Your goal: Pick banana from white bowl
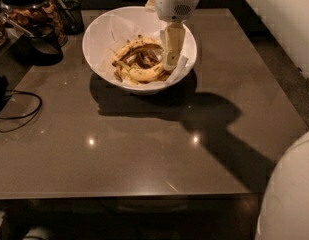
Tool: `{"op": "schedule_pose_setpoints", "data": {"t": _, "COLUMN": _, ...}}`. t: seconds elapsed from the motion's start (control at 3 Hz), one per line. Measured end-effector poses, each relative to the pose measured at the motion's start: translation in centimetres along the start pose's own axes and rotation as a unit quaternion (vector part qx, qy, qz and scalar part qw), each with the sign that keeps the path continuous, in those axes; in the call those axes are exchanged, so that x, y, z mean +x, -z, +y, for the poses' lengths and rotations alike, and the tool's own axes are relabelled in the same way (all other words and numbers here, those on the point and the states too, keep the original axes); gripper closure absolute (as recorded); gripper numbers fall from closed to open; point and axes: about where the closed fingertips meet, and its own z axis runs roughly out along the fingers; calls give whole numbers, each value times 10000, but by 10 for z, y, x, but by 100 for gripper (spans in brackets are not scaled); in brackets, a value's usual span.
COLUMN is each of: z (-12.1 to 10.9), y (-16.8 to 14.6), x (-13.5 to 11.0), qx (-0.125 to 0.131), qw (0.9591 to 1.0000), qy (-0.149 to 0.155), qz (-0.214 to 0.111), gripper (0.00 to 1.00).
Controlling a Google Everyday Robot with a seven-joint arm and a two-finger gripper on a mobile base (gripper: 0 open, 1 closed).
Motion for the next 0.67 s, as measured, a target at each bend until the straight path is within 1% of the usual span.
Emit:
{"op": "schedule_pose_setpoints", "data": {"t": 0.33, "z": -11, "y": -1, "x": -3, "qx": -26, "qw": 10000, "qy": 41, "qz": -17, "gripper": 15}}
{"op": "schedule_pose_setpoints", "data": {"t": 0.67, "z": -14, "y": -6, "x": -5, "qx": -91, "qw": 9999, "qy": 42, "qz": -42, "gripper": 28}}
